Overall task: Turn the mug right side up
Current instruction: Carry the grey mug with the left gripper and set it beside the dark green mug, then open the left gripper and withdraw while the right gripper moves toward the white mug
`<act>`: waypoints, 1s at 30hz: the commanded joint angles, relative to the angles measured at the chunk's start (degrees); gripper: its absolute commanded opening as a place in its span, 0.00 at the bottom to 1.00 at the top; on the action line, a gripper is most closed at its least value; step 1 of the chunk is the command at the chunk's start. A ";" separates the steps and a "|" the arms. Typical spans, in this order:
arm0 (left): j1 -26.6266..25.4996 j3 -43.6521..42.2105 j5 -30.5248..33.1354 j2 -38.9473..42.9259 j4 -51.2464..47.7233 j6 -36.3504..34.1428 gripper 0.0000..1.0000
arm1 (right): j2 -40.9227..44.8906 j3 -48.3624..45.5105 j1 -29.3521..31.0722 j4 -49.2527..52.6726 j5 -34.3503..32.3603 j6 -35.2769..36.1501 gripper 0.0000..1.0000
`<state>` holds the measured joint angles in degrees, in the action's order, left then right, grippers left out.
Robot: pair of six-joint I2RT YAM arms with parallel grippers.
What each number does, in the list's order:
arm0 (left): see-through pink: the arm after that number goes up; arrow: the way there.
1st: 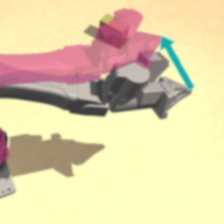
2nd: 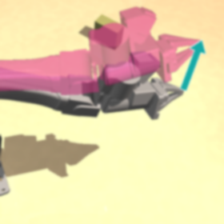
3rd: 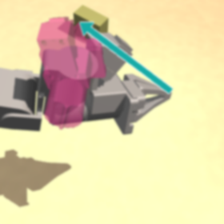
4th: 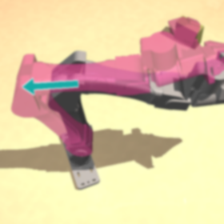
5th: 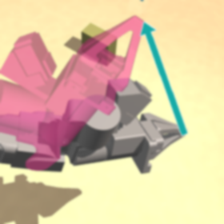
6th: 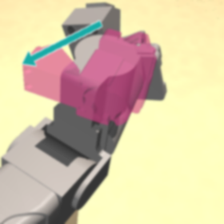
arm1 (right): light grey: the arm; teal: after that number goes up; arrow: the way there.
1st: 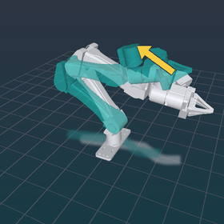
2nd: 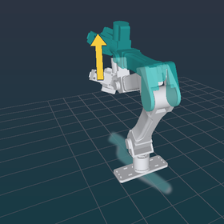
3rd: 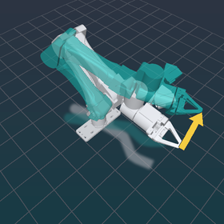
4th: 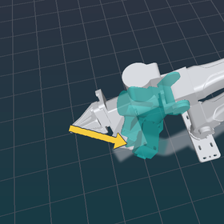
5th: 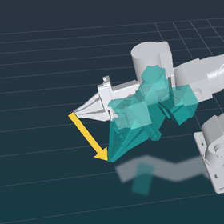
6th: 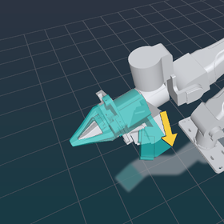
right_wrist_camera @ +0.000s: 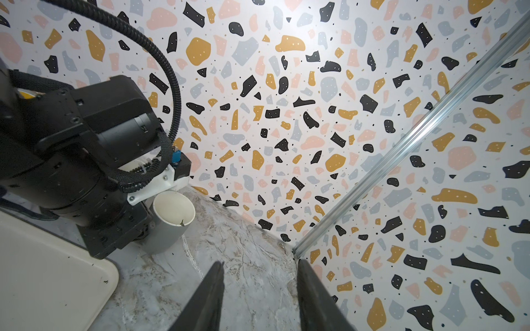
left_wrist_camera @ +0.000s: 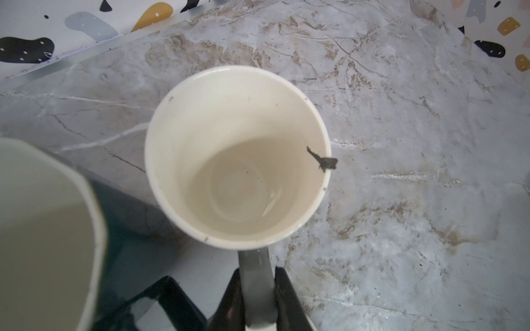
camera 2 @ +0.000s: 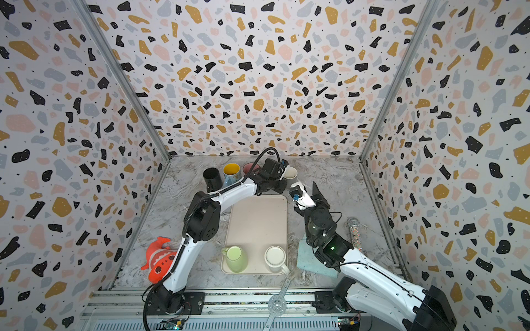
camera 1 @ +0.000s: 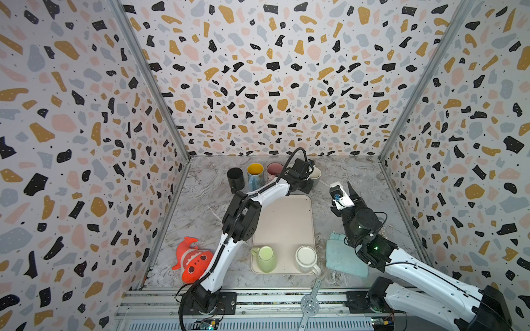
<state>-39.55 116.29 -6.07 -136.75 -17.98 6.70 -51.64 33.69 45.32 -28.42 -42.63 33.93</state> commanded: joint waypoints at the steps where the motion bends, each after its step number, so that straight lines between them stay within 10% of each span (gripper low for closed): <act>1: -0.35 1.18 -0.04 1.48 2.86 -0.72 0.25 | 0.66 0.06 -0.23 -0.23 0.44 -1.11 0.44; 18: -0.35 -9.18 1.03 12.81 2.34 -1.12 0.34 | 0.53 3.96 -0.32 7.12 1.12 -9.37 0.51; 30: 0.72 -22.10 5.64 32.04 -1.95 0.60 0.35 | -9.60 32.76 -4.56 54.77 24.01 -48.03 0.58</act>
<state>-39.40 95.98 -2.11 -108.53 -19.11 6.35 -59.88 60.47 42.37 8.54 -28.38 0.58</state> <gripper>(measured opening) 0.351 0.584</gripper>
